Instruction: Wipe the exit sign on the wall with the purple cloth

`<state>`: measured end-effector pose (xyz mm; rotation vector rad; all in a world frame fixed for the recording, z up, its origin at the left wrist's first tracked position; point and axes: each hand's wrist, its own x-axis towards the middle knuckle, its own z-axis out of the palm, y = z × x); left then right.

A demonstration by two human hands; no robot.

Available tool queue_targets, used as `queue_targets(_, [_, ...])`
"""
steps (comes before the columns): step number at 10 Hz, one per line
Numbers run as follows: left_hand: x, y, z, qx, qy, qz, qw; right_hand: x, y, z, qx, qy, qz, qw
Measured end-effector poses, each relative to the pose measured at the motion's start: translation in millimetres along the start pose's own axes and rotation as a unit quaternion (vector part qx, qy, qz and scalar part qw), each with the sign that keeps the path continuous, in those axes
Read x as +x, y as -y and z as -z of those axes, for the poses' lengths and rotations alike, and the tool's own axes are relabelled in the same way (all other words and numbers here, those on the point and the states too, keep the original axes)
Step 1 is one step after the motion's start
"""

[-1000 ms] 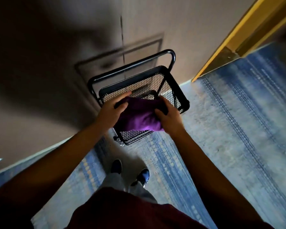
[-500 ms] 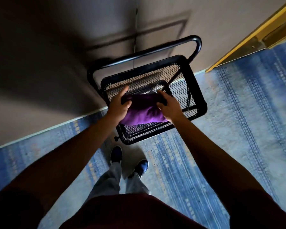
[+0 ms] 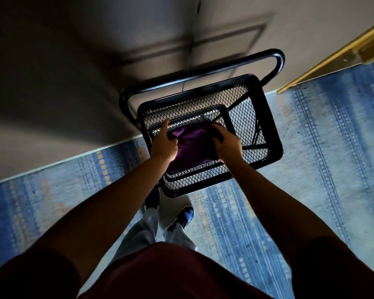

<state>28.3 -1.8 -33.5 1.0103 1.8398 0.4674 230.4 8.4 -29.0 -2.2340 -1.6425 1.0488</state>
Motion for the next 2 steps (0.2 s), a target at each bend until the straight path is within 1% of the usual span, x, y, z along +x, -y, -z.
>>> queue_targets(1, [-9.1, -6.9, 5.3, -0.001, 0.012, 0.009, 1.0, -0.2, 4.0, 5.2, -0.031, 0.005, -0.001, 0.999])
queue_targets(2, [-15.9, -18.3, 19.9, 0.044, -0.003, -0.028, 0.999, -0.7, 12.9, 13.5, -0.031, -0.045, 0.016, 0.998])
